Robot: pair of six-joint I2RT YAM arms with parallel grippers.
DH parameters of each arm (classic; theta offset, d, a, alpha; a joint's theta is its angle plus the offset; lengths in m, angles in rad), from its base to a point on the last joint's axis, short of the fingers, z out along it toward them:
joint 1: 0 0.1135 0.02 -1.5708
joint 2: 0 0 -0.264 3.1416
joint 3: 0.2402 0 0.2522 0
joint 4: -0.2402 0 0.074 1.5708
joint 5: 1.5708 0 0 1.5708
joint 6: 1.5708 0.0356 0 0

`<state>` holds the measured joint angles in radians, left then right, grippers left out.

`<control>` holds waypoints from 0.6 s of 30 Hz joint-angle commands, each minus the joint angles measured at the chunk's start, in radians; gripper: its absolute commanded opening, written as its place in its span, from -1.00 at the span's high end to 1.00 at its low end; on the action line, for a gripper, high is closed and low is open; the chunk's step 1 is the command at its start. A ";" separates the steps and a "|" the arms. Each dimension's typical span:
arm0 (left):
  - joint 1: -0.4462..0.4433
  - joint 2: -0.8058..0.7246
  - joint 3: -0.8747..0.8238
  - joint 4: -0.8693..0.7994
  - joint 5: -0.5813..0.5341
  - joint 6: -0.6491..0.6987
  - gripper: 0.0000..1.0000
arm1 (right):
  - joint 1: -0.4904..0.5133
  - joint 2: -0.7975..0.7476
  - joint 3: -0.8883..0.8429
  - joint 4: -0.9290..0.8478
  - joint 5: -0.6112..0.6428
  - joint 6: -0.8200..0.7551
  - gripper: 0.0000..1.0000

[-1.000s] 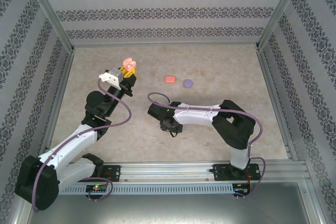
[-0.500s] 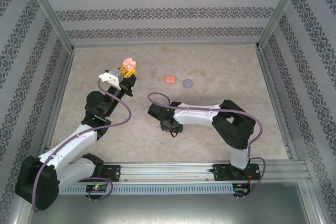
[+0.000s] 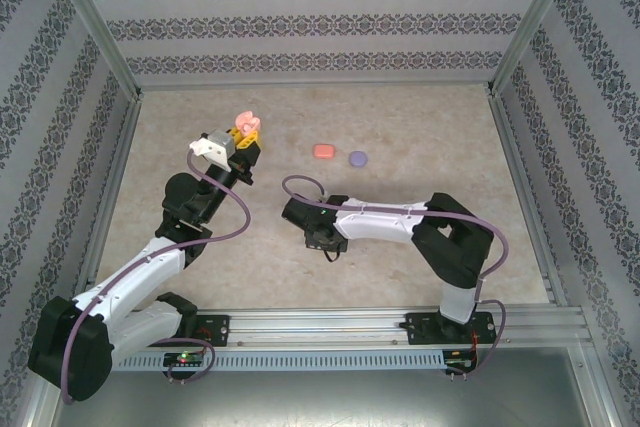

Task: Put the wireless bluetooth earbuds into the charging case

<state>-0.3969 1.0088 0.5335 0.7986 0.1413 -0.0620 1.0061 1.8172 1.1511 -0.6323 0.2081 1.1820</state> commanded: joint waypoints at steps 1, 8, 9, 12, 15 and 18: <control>0.010 -0.006 0.033 -0.006 0.027 -0.018 1.00 | 0.007 -0.076 -0.012 0.011 0.077 -0.006 0.60; 0.010 -0.001 0.062 -0.027 0.062 -0.019 1.00 | -0.026 -0.188 -0.007 0.017 0.127 -0.069 0.61; 0.009 0.003 0.067 -0.032 0.071 -0.018 1.00 | -0.035 -0.207 -0.003 0.018 0.130 -0.085 0.62; 0.009 0.014 0.081 -0.044 0.101 -0.013 1.00 | -0.071 -0.261 0.013 0.026 0.138 -0.139 0.62; 0.009 0.031 0.099 -0.059 0.133 -0.010 1.00 | -0.111 -0.312 0.036 0.032 0.139 -0.198 0.62; 0.010 0.053 0.119 -0.064 0.172 -0.007 1.00 | -0.149 -0.359 0.068 0.033 0.134 -0.258 0.62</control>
<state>-0.3969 1.0477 0.6113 0.7414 0.2508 -0.0624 0.8810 1.5082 1.1709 -0.6086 0.3073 1.0130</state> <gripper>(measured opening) 0.207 0.194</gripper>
